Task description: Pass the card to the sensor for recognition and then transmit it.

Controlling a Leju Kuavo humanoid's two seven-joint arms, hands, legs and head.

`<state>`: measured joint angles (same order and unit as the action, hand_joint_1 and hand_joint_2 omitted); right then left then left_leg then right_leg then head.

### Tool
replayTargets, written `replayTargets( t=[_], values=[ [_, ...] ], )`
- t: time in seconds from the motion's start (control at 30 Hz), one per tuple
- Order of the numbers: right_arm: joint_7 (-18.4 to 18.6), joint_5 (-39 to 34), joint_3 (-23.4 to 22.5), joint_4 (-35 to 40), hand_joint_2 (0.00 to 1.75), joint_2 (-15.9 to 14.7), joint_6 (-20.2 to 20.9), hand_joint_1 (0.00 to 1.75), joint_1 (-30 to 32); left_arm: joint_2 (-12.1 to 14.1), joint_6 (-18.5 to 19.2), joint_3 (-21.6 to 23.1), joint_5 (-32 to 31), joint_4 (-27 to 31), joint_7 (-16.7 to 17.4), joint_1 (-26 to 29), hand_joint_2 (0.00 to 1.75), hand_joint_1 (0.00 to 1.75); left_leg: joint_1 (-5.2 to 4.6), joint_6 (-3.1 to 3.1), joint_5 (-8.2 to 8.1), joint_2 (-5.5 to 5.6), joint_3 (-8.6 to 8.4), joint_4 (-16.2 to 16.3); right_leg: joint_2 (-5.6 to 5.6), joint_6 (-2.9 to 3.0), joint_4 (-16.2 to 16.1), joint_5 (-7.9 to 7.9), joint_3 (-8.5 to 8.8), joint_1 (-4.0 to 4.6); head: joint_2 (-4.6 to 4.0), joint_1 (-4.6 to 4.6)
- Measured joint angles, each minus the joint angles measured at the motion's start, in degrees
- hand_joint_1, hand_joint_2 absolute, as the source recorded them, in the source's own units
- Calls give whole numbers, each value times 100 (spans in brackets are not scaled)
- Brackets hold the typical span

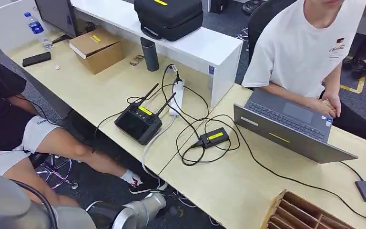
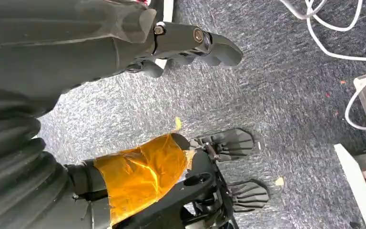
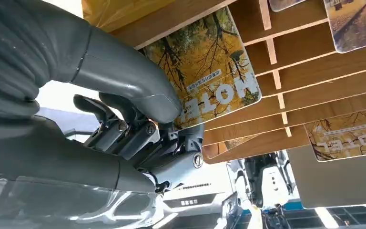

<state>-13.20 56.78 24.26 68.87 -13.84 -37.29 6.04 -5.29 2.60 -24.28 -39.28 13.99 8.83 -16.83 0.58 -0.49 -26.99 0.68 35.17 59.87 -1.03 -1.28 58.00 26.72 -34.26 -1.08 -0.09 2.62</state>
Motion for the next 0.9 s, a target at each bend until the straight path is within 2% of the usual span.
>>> replayTargets(
  t=[0.2, 0.47, 0.9],
  values=[
    [37, 24, -7, 44, 175, 2, 46, 175, 36, -4, -251, 0, -109, 0, 18, -1, 175, 0, 0, 0, 0, -1, 0, 0, -1, 0, 0, 0, 0, 0, 0, 2],
    [-144, -35, -70, 123, 175, 68, 92, 175, 3, -28, -186, 0, -177, 0, 57, -11, 175, 0, 0, 0, 0, -1, 0, 0, -1, 0, 0, -1, 0, 0, 0, 0],
    [-673, -365, -240, 536, 175, 203, 669, 175, -194, -66, -120, 0, -236, 2, 92, -48, 175, 0, 0, 0, 0, -1, 1, 0, -2, 0, 1, 0, -1, 0, 0, 0]
  ],
)
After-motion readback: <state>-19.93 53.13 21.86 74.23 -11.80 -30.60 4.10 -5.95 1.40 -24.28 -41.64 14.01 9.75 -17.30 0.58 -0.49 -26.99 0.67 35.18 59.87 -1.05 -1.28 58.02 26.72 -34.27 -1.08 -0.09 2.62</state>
